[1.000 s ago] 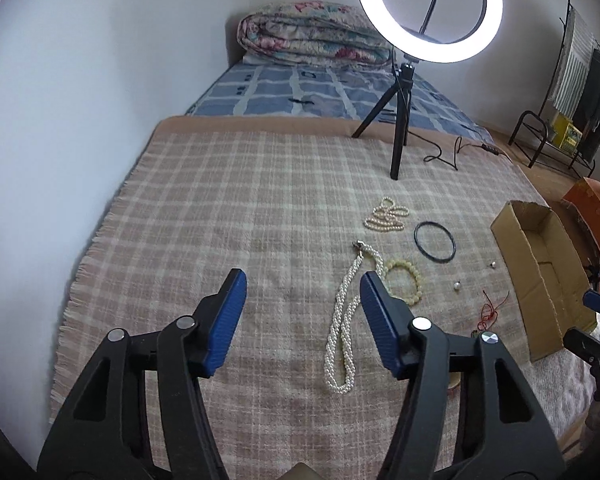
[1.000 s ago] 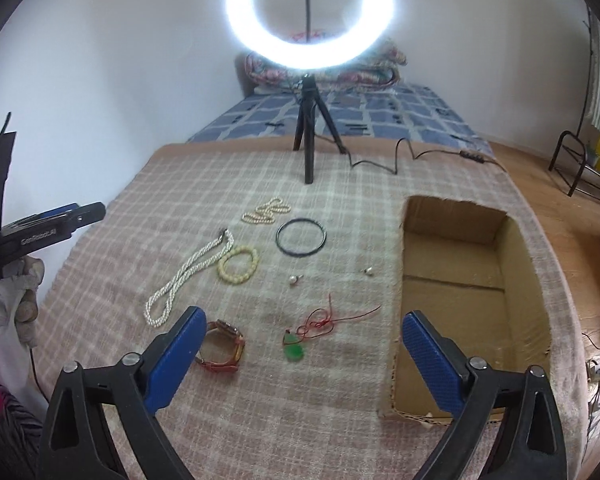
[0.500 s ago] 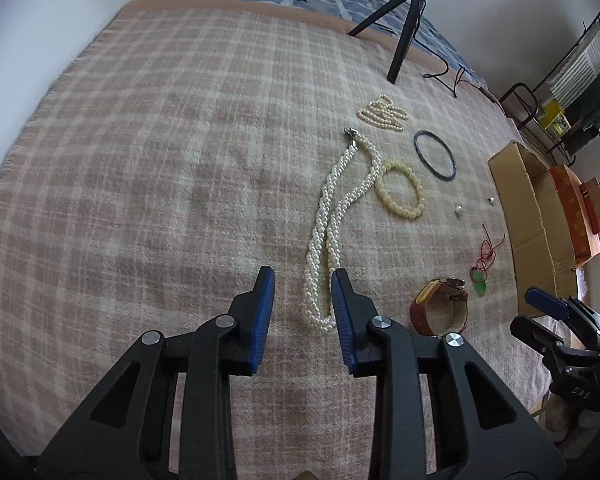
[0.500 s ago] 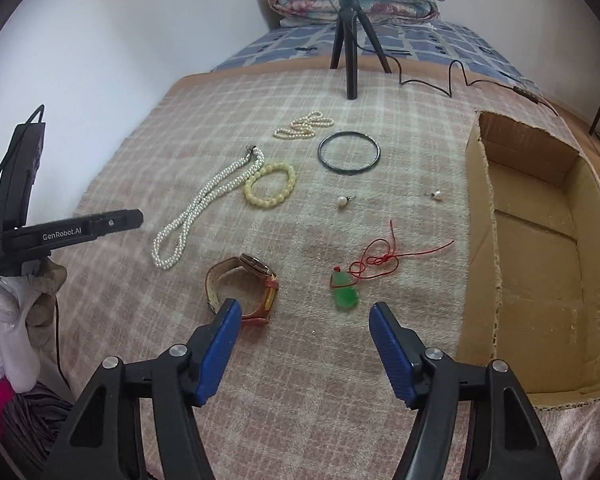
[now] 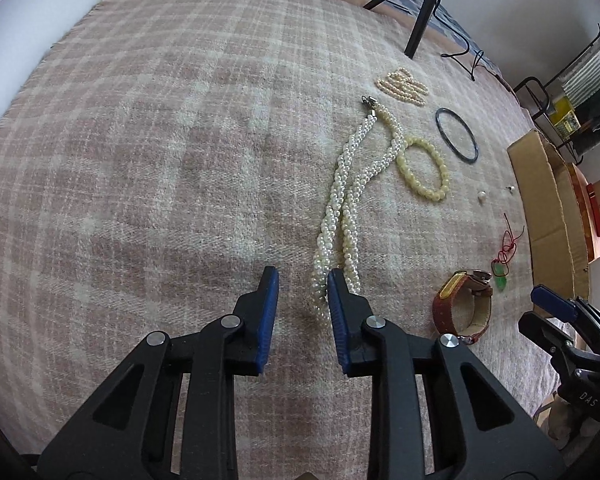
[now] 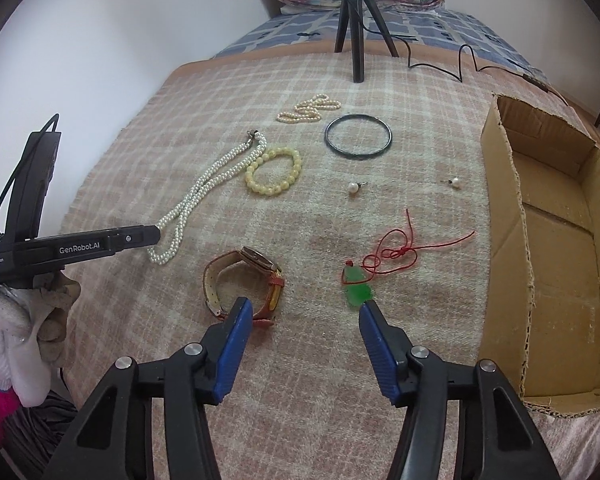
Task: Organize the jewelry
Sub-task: 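Close the left gripper on the white pearl rope necklace while the right gripper approaches the brown watch, then lift the pearl necklace with the left gripper while the right gripper grasps the brown watch strap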
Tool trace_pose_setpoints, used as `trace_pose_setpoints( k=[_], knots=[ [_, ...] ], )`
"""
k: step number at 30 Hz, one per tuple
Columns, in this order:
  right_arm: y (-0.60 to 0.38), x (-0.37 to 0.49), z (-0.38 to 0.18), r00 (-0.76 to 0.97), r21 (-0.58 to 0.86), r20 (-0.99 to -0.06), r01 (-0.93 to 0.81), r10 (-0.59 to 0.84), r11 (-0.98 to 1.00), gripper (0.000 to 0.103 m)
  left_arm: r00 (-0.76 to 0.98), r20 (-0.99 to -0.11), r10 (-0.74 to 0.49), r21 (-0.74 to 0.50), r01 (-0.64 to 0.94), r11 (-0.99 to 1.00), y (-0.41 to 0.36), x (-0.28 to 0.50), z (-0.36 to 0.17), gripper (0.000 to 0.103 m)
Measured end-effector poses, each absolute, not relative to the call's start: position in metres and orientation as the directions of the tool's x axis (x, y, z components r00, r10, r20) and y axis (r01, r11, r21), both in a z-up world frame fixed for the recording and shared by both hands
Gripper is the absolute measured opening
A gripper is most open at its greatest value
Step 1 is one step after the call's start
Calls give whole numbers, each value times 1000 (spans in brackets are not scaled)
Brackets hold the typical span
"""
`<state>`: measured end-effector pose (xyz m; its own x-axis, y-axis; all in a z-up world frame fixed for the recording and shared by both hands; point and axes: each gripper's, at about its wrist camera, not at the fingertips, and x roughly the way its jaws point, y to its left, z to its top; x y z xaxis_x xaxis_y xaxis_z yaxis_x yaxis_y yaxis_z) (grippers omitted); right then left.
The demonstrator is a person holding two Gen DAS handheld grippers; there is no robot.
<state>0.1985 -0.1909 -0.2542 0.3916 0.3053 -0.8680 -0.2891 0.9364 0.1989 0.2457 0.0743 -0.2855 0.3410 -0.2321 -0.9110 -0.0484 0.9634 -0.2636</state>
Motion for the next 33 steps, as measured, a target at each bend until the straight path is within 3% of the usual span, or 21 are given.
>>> trace_pose_setpoints(
  k=[12,17,23,33],
  knots=[
    [-190,207,-260,377,212,-873,-277,309,937,57,332,-925,-187,-213,-44,976,65,256,-297,20],
    [-179,211,-264,359,215,-878,-297,317,930,56,349,-921,-173,-197,-34,980,62,259,-298,8],
    [-171,217,-276,317,226,-893,-299,320,927,45,351,-914,-201,-237,-63,970,68,260,-298,7],
    [-156,225,-294,303,170,-914,-319,270,932,44,395,-889,-230,-286,-87,954,72,264,-283,6]
  ],
)
